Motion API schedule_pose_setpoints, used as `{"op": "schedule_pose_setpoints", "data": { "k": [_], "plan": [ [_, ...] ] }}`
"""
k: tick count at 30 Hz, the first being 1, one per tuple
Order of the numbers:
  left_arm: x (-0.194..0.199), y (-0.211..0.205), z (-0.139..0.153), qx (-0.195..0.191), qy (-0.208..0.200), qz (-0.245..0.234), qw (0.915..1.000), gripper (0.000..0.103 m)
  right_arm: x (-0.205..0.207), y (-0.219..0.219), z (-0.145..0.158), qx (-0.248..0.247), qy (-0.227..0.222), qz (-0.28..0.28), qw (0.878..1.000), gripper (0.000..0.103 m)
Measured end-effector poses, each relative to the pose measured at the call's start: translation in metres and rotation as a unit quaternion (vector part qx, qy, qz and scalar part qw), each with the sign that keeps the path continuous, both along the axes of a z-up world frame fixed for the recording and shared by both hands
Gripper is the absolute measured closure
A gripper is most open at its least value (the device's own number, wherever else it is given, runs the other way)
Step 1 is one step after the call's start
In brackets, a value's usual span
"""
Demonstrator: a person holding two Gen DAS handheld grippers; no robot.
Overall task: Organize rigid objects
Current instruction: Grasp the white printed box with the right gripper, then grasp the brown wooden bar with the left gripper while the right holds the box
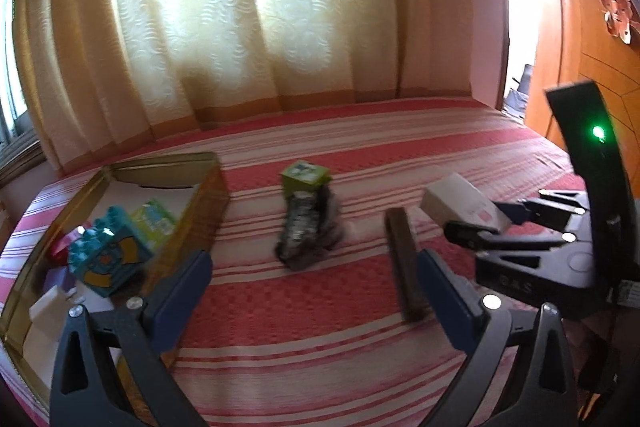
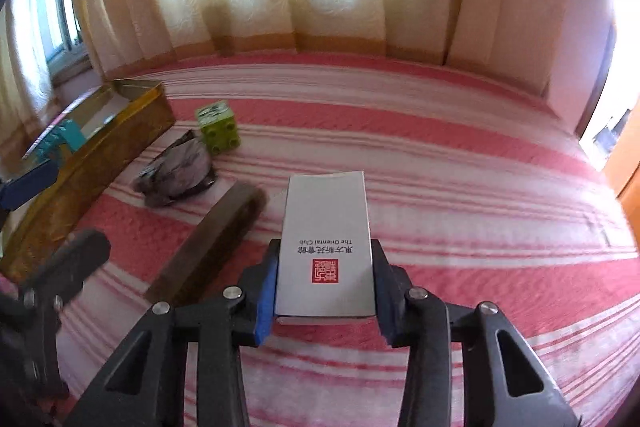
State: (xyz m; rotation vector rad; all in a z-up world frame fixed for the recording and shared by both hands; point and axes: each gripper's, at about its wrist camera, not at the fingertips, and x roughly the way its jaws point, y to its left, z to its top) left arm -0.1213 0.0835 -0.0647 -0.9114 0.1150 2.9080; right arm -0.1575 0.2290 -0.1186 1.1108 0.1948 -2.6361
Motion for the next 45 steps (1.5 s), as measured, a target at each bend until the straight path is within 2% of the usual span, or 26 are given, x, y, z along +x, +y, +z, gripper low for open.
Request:
{"op": "schedule_pose_setpoints", "data": {
  "k": [3, 5, 10, 16, 17, 19, 23, 28, 30, 38, 45],
  "plan": [
    [-0.005, 0.009, -0.002, 0.002, -0.013, -0.015, 0.9998, 0.001, -0.006, 0.006, 0.0, -0.013, -0.007, -0.006, 1.0, 0.06],
    [-0.01, 0.017, -0.003, 0.005, -0.022, -0.026, 0.9994, 0.005, -0.007, 0.01, 0.001, -0.019, -0.004, -0.013, 1.0, 0.06],
    [-0.024, 0.03, -0.009, 0.012, -0.052, -0.041, 0.9978, 0.023, -0.009, 0.019, 0.002, -0.034, -0.005, -0.03, 0.999, 0.06],
    [-0.036, 0.033, -0.016, 0.015, -0.08, -0.045, 0.9957, 0.03, -0.009, 0.022, 0.003, -0.04, -0.001, -0.04, 0.998, 0.06],
    [-0.039, 0.032, -0.018, 0.014, -0.085, -0.046, 0.9952, 0.032, -0.01, 0.024, 0.003, -0.043, -0.002, -0.043, 0.998, 0.06],
    [-0.043, 0.036, -0.02, 0.011, -0.092, -0.052, 0.9943, 0.044, -0.011, 0.026, 0.002, -0.046, -0.005, -0.047, 0.998, 0.06],
    [-0.052, 0.048, -0.027, -0.001, -0.114, -0.063, 0.9915, 0.046, -0.009, 0.025, 0.004, -0.041, 0.0, -0.053, 0.998, 0.06],
    [-0.054, 0.058, -0.031, -0.017, -0.128, -0.08, 0.9885, 0.08, -0.01, 0.026, 0.003, -0.04, 0.002, -0.056, 0.998, 0.059],
    [-0.053, 0.056, -0.03, -0.015, -0.125, -0.082, 0.9887, 0.089, -0.009, 0.027, 0.004, -0.042, 0.004, -0.058, 0.997, 0.059],
    [-0.041, 0.058, -0.016, -0.029, -0.08, -0.087, 0.9925, 0.089, -0.001, 0.031, 0.012, -0.047, 0.035, -0.067, 0.996, 0.06],
    [-0.036, 0.047, -0.007, -0.007, -0.051, -0.072, 0.9961, 0.089, 0.003, 0.034, 0.017, -0.055, 0.048, -0.07, 0.995, 0.06]
  ]
}}
